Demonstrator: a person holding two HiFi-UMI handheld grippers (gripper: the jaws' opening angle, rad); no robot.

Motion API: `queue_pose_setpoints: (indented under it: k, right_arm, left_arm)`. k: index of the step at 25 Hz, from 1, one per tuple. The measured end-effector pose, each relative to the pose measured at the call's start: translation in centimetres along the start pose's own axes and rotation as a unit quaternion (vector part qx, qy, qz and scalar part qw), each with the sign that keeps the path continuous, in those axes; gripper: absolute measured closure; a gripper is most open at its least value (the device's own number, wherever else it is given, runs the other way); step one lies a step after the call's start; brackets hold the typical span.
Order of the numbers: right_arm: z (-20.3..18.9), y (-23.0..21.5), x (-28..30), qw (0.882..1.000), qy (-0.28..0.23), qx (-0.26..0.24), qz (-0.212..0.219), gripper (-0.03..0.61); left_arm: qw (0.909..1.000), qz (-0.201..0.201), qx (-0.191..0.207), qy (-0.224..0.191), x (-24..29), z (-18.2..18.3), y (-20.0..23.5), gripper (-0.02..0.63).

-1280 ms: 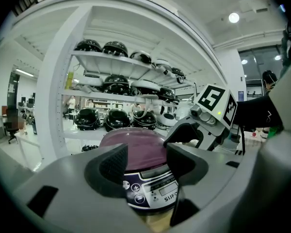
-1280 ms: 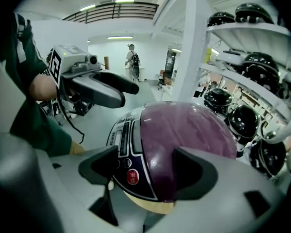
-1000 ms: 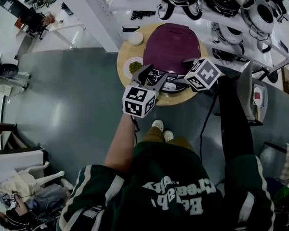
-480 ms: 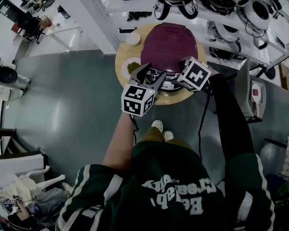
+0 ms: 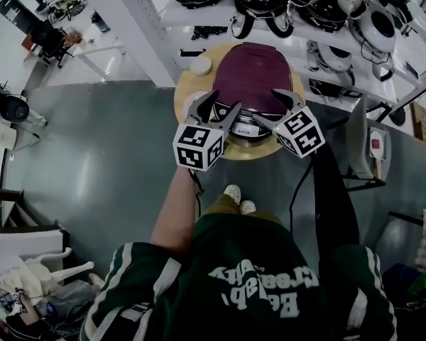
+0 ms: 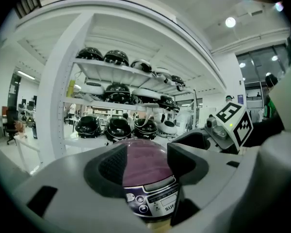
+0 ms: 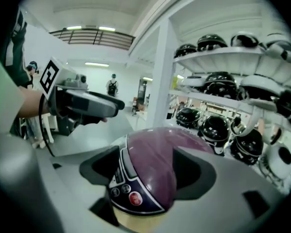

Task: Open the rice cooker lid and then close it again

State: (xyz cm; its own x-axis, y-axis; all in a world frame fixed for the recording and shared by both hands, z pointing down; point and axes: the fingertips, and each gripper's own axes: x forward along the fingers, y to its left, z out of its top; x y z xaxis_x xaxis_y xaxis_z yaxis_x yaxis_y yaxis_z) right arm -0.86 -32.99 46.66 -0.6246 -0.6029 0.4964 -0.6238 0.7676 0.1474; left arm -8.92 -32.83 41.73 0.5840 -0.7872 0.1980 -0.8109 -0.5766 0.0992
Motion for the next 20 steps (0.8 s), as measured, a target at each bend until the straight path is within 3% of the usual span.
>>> queue_pose_setpoints:
  k: [5, 10, 17, 20]
  right_arm:
    - [2.4, -1.2, -2.8, 0.991, -0.102, 0.045, -0.079, 0.233]
    - [5.5, -1.1, -6.4, 0.972, -0.186, 0.044, -0.135, 0.249]
    - [6.8, -1.0, -11.0, 0.947, -0.251, 0.045, -0.194, 0.265]
    - [6.6, -1.0, -11.9, 0.943, -0.256, 0.048, -0.206, 0.282]
  left_arm:
    - [0.9994, 0.010, -0.008, -0.032, -1.2, 1.6, -0.3, 0.354]
    - [0.9980, 0.019, 0.008, -0.060, -2.7, 3.5, -1.2, 0.354]
    - [0.9954, 0.007, 0.032, -0.090, -3.9, 5.1, -4.1, 0.354]
    - [0.9938, 0.008, 0.043, -0.102, -4.5, 5.4, -4.8, 0.376]
